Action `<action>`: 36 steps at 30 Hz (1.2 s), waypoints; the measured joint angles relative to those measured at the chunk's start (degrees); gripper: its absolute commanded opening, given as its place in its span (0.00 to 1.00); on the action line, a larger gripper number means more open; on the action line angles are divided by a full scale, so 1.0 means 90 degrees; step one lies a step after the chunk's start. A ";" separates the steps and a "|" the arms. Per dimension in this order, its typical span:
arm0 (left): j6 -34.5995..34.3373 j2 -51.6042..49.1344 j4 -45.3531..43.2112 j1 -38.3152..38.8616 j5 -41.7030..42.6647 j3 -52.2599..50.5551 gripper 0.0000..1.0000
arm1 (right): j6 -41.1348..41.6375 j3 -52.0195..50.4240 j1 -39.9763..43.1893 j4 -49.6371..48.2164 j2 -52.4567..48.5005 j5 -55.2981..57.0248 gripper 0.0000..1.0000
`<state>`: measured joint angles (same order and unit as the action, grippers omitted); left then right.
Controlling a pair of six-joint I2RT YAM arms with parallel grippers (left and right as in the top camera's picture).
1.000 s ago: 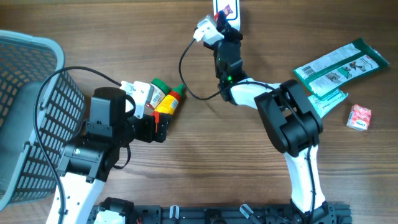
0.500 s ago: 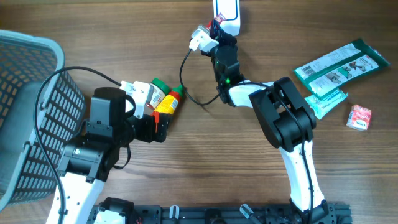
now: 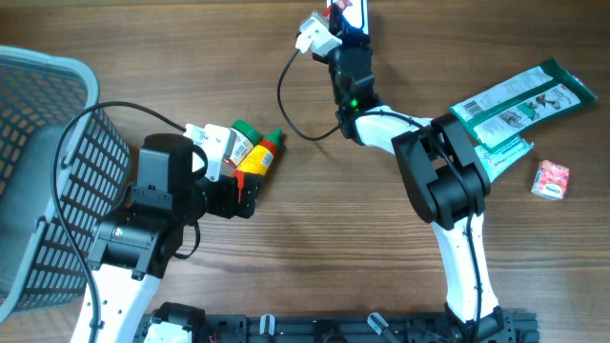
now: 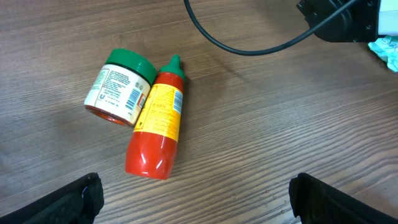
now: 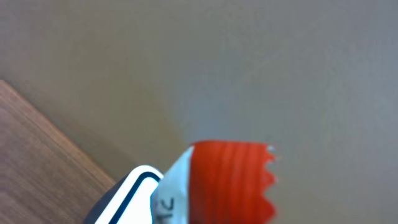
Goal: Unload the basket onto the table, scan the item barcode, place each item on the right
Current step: 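Carry the sachet right and drop it beside the glove pack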
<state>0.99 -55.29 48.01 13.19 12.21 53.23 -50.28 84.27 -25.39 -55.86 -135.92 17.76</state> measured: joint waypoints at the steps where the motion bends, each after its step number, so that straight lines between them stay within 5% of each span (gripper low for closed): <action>1: 0.0000 0.0000 -0.0002 0.0000 0.0000 0.0000 1.00 | 0.0044 0.0000 0.0000 0.0017 0.0000 0.0000 0.05; 7: 0.0000 0.0000 0.0000 0.0000 0.0000 0.0000 1.00 | 0.0155 0.0000 -0.0083 -0.0641 -0.0034 0.0083 0.04; 12: 0.0000 0.0000 -0.0002 0.0000 0.0000 0.0000 1.00 | 0.0527 0.0024 -0.0104 -0.1681 -0.0056 0.1596 0.04; 18: 0.0002 0.0000 -0.0002 0.0000 -0.0002 0.0000 1.00 | 0.2951 0.0044 -0.0080 0.2691 0.0891 0.2601 0.04; 24: 0.0002 0.0000 -0.0002 0.0007 -0.0002 0.0000 1.00 | 0.6040 0.0158 0.1188 0.6890 0.3825 0.0525 0.04; 31: 0.0000 0.0000 -0.0002 0.0007 -0.0002 0.0000 1.00 | 0.7407 -0.0007 0.4702 0.8735 0.4320 -0.4116 0.04; 36: 0.0000 0.0000 -0.0002 0.0007 -0.0002 0.0000 1.00 | 0.7703 -0.0799 0.6397 0.8830 0.3934 -0.5112 0.04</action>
<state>0.99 -55.29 47.99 13.26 12.19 53.23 19.05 77.08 32.18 23.62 -100.51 -28.25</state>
